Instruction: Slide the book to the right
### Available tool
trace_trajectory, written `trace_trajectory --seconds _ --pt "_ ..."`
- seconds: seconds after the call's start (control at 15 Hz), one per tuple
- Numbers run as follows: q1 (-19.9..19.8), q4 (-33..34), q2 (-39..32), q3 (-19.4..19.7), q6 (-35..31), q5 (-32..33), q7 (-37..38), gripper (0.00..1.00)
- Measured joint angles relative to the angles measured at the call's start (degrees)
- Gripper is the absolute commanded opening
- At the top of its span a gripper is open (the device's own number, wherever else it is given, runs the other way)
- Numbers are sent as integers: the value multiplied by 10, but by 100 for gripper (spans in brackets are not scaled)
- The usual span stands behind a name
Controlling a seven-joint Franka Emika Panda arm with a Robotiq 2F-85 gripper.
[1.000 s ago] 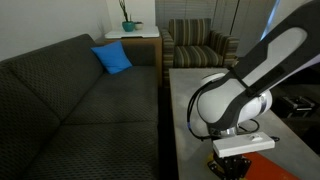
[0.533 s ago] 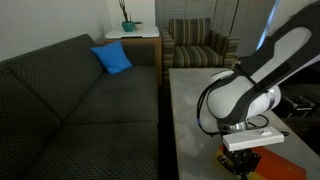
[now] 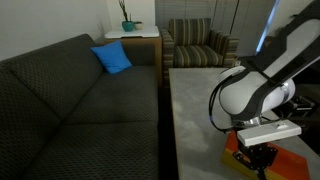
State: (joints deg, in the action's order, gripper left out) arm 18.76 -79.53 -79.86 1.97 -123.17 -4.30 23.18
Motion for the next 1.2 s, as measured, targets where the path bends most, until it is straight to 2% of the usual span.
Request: trace_trajectory --seconds 0.47,0.8,1.0,1.2 --pt "-5 -75 39 32 0 31 -1 0" --pt "-16 -129 65 39 -10 40 -1 0" --pt "-21 -158 84 21 -34 40 -19 0" --pt "-20 -173 108 -25 -54 40 -46 0"
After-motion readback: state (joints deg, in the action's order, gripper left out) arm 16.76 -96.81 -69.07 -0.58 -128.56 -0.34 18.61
